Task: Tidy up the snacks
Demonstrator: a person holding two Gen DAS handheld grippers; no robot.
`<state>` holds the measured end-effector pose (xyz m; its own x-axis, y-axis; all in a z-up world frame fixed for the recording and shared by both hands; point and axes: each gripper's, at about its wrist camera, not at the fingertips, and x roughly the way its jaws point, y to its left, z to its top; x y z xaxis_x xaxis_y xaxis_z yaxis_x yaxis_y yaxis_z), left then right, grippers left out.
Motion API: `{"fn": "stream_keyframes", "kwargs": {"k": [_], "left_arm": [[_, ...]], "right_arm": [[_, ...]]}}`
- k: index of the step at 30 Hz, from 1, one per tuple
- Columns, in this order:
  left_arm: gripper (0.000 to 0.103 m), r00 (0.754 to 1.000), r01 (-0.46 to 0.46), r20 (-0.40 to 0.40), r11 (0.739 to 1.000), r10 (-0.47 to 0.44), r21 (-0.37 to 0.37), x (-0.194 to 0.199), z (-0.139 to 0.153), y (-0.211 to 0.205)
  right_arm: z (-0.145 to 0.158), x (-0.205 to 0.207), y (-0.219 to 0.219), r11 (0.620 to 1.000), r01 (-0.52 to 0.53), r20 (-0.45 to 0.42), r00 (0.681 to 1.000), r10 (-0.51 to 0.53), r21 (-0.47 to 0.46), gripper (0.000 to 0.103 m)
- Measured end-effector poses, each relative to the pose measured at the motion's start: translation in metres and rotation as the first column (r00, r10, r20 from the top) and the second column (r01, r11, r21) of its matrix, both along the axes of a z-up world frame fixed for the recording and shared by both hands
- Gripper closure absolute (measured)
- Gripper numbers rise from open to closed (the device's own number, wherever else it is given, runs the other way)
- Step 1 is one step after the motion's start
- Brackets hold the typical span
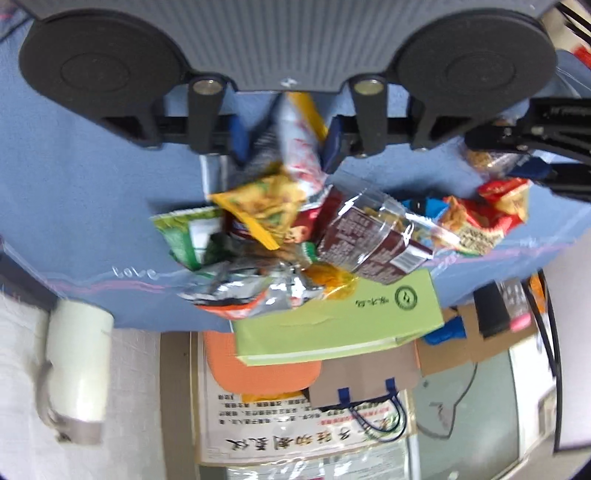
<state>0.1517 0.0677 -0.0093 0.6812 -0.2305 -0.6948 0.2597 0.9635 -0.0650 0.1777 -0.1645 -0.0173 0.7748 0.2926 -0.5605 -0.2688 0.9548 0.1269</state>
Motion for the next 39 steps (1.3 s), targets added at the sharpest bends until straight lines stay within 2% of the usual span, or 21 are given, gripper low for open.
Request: {"fn": "stream_keyframes", "kwargs": {"k": [4, 7, 13, 17, 20, 22, 23, 24, 26, 28, 30, 32, 34, 37, 39], "left_arm": [[0.089, 0.998, 0.014, -0.050, 0.988, -0.022, -0.153, 0.009, 0.009, 0.012], [0.089, 0.997, 0.025, -0.063, 0.976, -0.040, -0.218, 0.016, 0.017, 0.015], [0.089, 0.998, 0.032, -0.038, 0.959, -0.045, -0.282, 0.041, 0.044, 0.021], [0.089, 0.999, 0.032, 0.029, 0.958, -0.024, -0.286, 0.085, 0.075, 0.024], [0.088, 0.998, 0.026, 0.064, 0.962, -0.008, -0.271, 0.132, 0.090, 0.024], [0.088, 0.999, -0.011, 0.044, 0.967, 0.023, -0.253, 0.154, 0.094, 0.023], [0.088, 0.999, -0.008, 0.049, 0.970, 0.020, -0.244, 0.158, 0.095, 0.023], [0.088, 0.998, 0.006, 0.056, 0.970, 0.008, -0.242, 0.159, 0.095, 0.023], [0.088, 0.998, 0.029, 0.062, 0.969, -0.014, -0.246, 0.155, 0.090, 0.024], [0.088, 0.999, 0.032, 0.050, 0.967, -0.020, -0.254, 0.145, 0.081, 0.023], [0.087, 0.999, 0.039, 0.025, 0.967, -0.034, -0.253, 0.134, 0.071, 0.020], [0.087, 1.000, 0.014, -0.001, 0.971, -0.015, -0.237, 0.119, 0.060, 0.017], [0.087, 0.999, -0.031, -0.017, 0.972, 0.028, -0.232, 0.103, 0.052, 0.018], [0.089, 0.999, -0.049, -0.012, 0.963, 0.048, -0.263, 0.072, 0.054, 0.025], [0.089, 0.998, -0.054, -0.001, 0.960, 0.055, -0.276, 0.055, 0.058, 0.029]], "right_arm": [[0.012, -0.009, -0.010, 1.000, -0.018, 0.017, 1.000, 0.018, 0.021, 0.069], [0.022, -0.011, -0.012, 0.995, -0.045, 0.040, 0.998, 0.042, 0.086, 0.069], [0.055, 0.010, -0.001, 0.982, -0.128, 0.110, 0.987, 0.114, 0.136, 0.067], [0.080, 0.060, 0.011, 0.979, -0.184, 0.160, 0.972, 0.169, 0.084, 0.065], [0.086, 0.108, 0.017, 0.980, -0.190, 0.134, 0.974, 0.181, 0.057, 0.065], [0.089, 0.111, 0.017, 0.982, -0.188, 0.138, 0.974, 0.182, 0.031, 0.055], [0.089, 0.105, 0.015, 0.978, -0.204, 0.151, 0.969, 0.198, 0.030, 0.034], [0.088, 0.095, 0.012, 0.977, -0.214, 0.164, 0.965, 0.207, 0.024, 0.006], [0.083, 0.070, 0.006, 0.975, -0.224, 0.190, 0.957, 0.219, 0.003, 0.001], [0.074, 0.048, 0.001, 0.970, -0.241, 0.154, 0.958, 0.241, -0.019, 0.001], [0.058, 0.033, -0.001, 0.972, -0.233, 0.070, 0.970, 0.234, -0.019, 0.000], [0.039, 0.026, -0.001, 0.975, -0.221, -0.026, 0.975, 0.221, -0.005, 0.000], [0.022, 0.022, -0.002, 0.983, -0.180, -0.082, 0.980, 0.181, 0.020, 0.000], [0.005, 0.020, -0.001, 0.989, -0.140, -0.118, 0.983, 0.144, 0.046, 0.000], [0.001, 0.014, 0.003, 0.992, -0.126, -0.072, 0.989, 0.128, 0.032, 0.000]]}}
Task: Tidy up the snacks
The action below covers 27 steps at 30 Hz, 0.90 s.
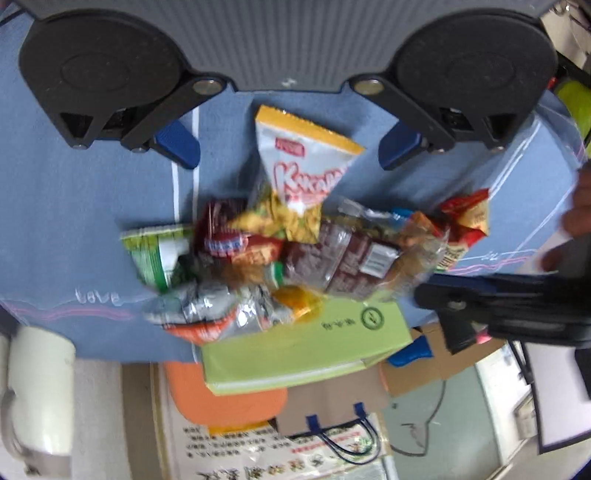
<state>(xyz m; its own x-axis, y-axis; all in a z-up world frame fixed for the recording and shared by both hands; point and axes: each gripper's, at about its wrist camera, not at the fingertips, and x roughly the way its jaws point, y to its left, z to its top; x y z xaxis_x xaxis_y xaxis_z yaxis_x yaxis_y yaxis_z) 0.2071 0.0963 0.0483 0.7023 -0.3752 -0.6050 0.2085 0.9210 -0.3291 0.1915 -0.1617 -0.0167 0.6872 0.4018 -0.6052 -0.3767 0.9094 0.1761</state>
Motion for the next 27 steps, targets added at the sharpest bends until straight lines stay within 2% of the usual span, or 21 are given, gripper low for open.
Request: {"fn": "stream_keyframes", "kwargs": {"k": [6, 9, 12, 14, 18, 22, 24, 27], "left_arm": [[0.088, 0.999, -0.031, -0.032, 1.000, 0.031, 0.000, -0.034, -0.011, 0.003], [0.088, 0.999, -0.032, -0.038, 0.999, 0.033, 0.015, -0.044, -0.020, 0.005], [0.087, 0.998, -0.030, -0.051, 0.997, 0.034, 0.069, -0.042, -0.032, 0.002], [0.086, 0.998, -0.031, -0.055, 0.994, 0.037, 0.101, -0.039, -0.041, 0.001], [0.079, 0.997, -0.015, -0.071, 0.995, 0.022, 0.100, -0.035, -0.055, 0.005], [0.065, 0.999, 0.007, -0.043, 0.994, -0.002, 0.105, -0.035, -0.055, 0.006], [0.065, 1.000, -0.002, -0.026, 0.995, 0.004, 0.102, -0.033, -0.052, 0.006], [0.065, 1.000, 0.011, 0.016, 0.997, -0.012, 0.072, -0.031, -0.040, 0.007]], "right_arm": [[-0.007, -0.010, 0.013, 0.997, 0.024, 0.076, 0.997, -0.019, -0.066, 0.001], [-0.003, -0.006, 0.018, 0.991, 0.019, 0.040, 0.999, -0.014, -0.129, 0.001], [0.006, -0.005, 0.026, 0.994, 0.014, 0.047, 0.999, -0.009, -0.108, 0.001], [0.010, -0.004, 0.031, 0.990, 0.023, 0.053, 0.998, -0.016, -0.137, 0.001], [0.012, 0.000, 0.038, 0.981, 0.027, 0.044, 0.999, -0.019, -0.192, 0.001], [0.011, 0.006, 0.045, 0.978, 0.037, 0.032, 0.999, -0.031, -0.205, 0.004], [0.009, 0.008, 0.048, 0.977, 0.038, 0.018, 0.999, -0.035, -0.209, 0.011], [0.006, 0.006, 0.049, 0.978, 0.045, 0.008, 0.999, -0.044, -0.203, 0.011]]}}
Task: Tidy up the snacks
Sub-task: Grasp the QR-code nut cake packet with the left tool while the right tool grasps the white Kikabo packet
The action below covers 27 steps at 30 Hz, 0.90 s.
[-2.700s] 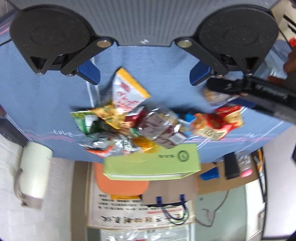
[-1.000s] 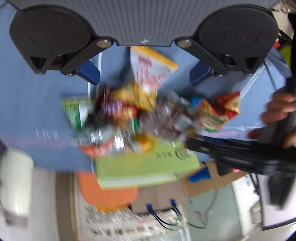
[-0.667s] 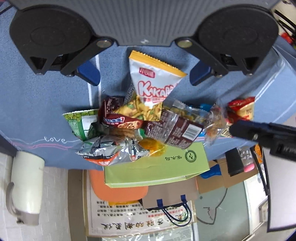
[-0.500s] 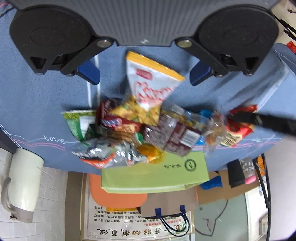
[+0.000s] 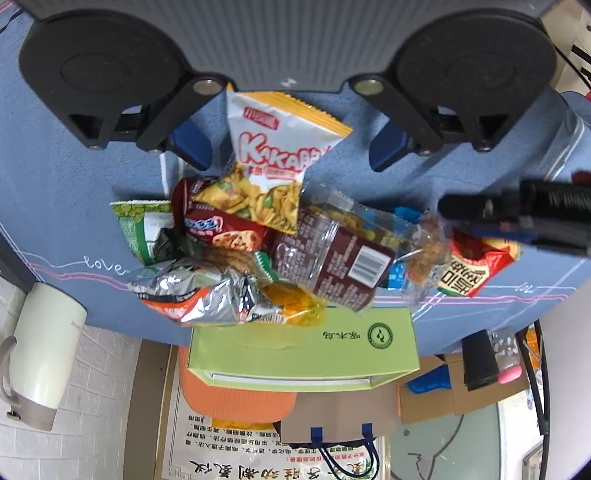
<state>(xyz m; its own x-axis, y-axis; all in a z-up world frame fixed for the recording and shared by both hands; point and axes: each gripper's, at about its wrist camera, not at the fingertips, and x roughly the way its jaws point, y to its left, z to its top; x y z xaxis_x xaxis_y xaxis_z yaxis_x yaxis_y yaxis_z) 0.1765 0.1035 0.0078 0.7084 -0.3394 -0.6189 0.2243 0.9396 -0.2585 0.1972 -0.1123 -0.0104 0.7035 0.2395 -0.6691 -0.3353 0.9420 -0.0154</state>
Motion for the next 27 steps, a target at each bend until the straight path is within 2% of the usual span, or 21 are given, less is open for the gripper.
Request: {"fn": "stream_keyframes", "kwargs": {"k": [2, 6, 9, 11, 14, 16, 18, 20, 22, 23, 27], "left_arm": [[0.065, 1.000, 0.015, 0.021, 1.000, -0.015, -0.007, 0.003, 0.005, -0.003], [0.067, 0.998, 0.004, 0.058, 0.999, -0.007, 0.053, 0.012, 0.008, -0.017], [0.067, 0.999, -0.016, 0.051, 0.998, 0.013, 0.066, 0.019, 0.007, -0.020], [0.067, 0.999, -0.021, 0.045, 0.999, 0.019, 0.031, 0.013, 0.011, -0.015], [0.064, 0.998, 0.008, 0.066, 0.999, -0.005, -0.045, -0.006, 0.020, -0.007], [0.064, 0.996, 0.005, 0.094, 1.000, -0.003, -0.018, -0.004, 0.024, -0.010], [0.064, 0.994, -0.036, 0.104, 0.998, 0.030, 0.056, 0.006, 0.024, -0.019], [0.064, 0.996, -0.014, 0.089, 0.995, 0.005, 0.098, 0.018, 0.018, -0.027], [0.065, 0.999, 0.014, 0.043, 0.994, -0.019, 0.109, 0.028, 0.007, -0.033], [0.062, 0.999, 0.020, 0.023, 0.993, -0.023, 0.114, 0.031, 0.001, -0.036], [0.060, 1.000, 0.015, 0.022, 0.996, -0.017, 0.090, 0.032, -0.002, -0.032]], "right_arm": [[-0.001, 0.000, 0.001, 1.000, 0.000, -0.005, 1.000, 0.000, -0.001, 0.011], [-0.002, -0.002, 0.001, 1.000, -0.004, -0.009, 1.000, 0.004, -0.001, 0.012], [0.001, -0.001, -0.004, 1.000, -0.003, 0.000, 1.000, 0.003, 0.006, 0.012], [0.002, 0.000, -0.009, 1.000, 0.000, 0.007, 1.000, 0.000, 0.009, 0.011], [-0.001, 0.001, -0.012, 1.000, -0.009, 0.005, 1.000, 0.009, 0.019, 0.002], [-0.004, 0.003, -0.011, 1.000, -0.019, -0.004, 1.000, 0.019, 0.025, 0.002], [-0.004, 0.002, -0.010, 0.999, -0.027, -0.010, 1.000, 0.028, 0.041, 0.002], [-0.004, 0.000, -0.010, 0.998, -0.035, -0.011, 0.999, 0.035, 0.047, 0.002], [-0.005, 0.000, -0.010, 0.999, -0.031, -0.006, 0.999, 0.032, 0.034, 0.004], [-0.005, 0.000, -0.011, 0.999, -0.026, -0.006, 1.000, 0.026, 0.033, 0.006], [-0.006, 0.005, -0.011, 0.998, -0.012, -0.004, 1.000, 0.012, 0.055, 0.007]]}}
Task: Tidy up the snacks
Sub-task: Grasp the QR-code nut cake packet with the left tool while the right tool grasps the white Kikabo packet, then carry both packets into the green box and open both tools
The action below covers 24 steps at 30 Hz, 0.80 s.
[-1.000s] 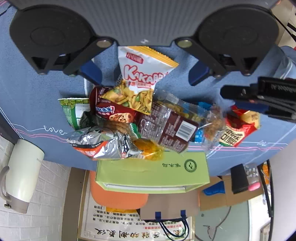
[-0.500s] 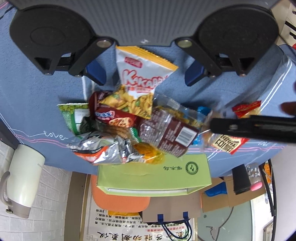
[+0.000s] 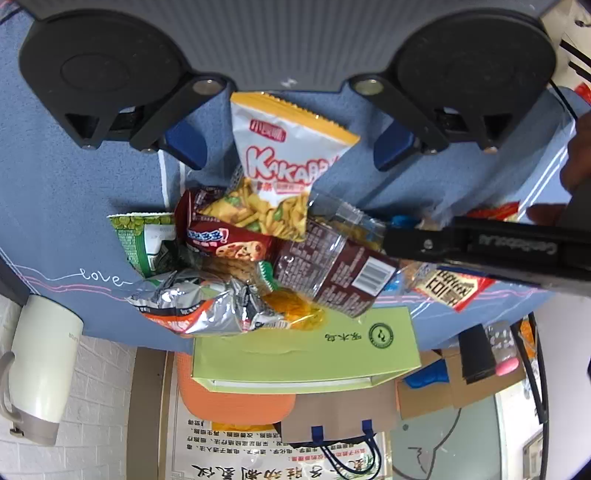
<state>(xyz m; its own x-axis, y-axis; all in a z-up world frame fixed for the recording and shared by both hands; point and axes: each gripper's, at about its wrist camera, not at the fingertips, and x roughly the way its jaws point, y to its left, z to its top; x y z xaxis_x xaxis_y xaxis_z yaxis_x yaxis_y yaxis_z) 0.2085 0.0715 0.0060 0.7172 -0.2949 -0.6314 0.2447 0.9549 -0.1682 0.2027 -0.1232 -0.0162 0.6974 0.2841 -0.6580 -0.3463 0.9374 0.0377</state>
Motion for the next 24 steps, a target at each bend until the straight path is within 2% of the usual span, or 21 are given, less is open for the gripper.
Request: {"fn": "stream_keyframes", "kwargs": {"k": [1, 2, 3, 4, 5, 6, 8, 10, 13, 16, 20, 24], "left_arm": [[0.061, 1.000, 0.001, -0.006, 1.000, -0.001, -0.007, 0.001, 0.000, 0.002], [0.061, 1.000, 0.004, -0.009, 1.000, -0.004, -0.011, 0.001, -0.001, 0.003], [0.062, 1.000, 0.008, -0.011, 1.000, -0.009, -0.011, 0.002, -0.002, 0.003], [0.075, 1.000, 0.011, -0.014, 1.000, -0.011, -0.010, 0.001, -0.002, 0.003], [0.082, 1.000, 0.009, -0.014, 1.000, -0.009, 0.003, 0.001, -0.003, 0.003], [0.089, 1.000, 0.009, -0.008, 1.000, -0.009, 0.020, -0.001, -0.003, 0.003], [0.095, 1.000, 0.005, -0.024, 1.000, -0.006, -0.016, -0.006, -0.001, 0.009], [0.096, 0.999, 0.016, -0.044, 0.997, -0.019, -0.074, -0.014, 0.003, 0.018], [0.095, 0.996, 0.027, -0.079, 0.987, -0.040, -0.160, -0.022, 0.010, 0.031], [0.095, 0.996, 0.040, -0.070, 0.978, -0.055, -0.204, -0.027, 0.025, 0.039], [0.095, 0.998, 0.060, -0.010, 0.975, -0.064, -0.213, -0.009, 0.055, 0.043], [0.095, 0.998, 0.045, 0.049, 0.988, -0.038, -0.147, 0.045, 0.084, 0.036]], "right_arm": [[-0.001, 0.001, 0.001, 1.000, 0.001, 0.007, 1.000, -0.001, 0.005, 0.007], [-0.001, 0.002, 0.003, 1.000, -0.004, 0.021, 1.000, 0.004, 0.003, 0.011], [-0.001, 0.001, 0.005, 1.000, -0.007, 0.042, 0.999, 0.007, -0.005, 0.026], [0.000, -0.001, 0.005, 1.000, -0.003, 0.059, 0.998, 0.004, -0.005, 0.038], [0.001, -0.002, 0.002, 1.000, 0.002, 0.053, 0.999, -0.002, 0.011, 0.054], [0.003, -0.005, -0.002, 0.999, 0.002, 0.039, 0.999, -0.003, 0.035, 0.058], [0.007, -0.014, -0.010, 0.998, 0.002, 0.025, 1.000, -0.003, 0.057, 0.059], [0.015, -0.025, -0.019, 0.997, 0.006, 0.032, 0.999, -0.008, 0.081, 0.059], [0.029, -0.032, -0.032, 0.985, 0.005, 0.034, 0.999, -0.011, 0.172, 0.059], [0.046, -0.026, -0.035, 0.974, -0.030, 0.066, 0.998, 0.016, 0.225, 0.059], [0.075, 0.005, -0.021, 0.982, -0.097, 0.164, 0.984, 0.070, 0.164, 0.059], [0.103, 0.066, -0.007, 0.989, -0.139, 0.238, 0.963, 0.123, 0.053, 0.058]]}}
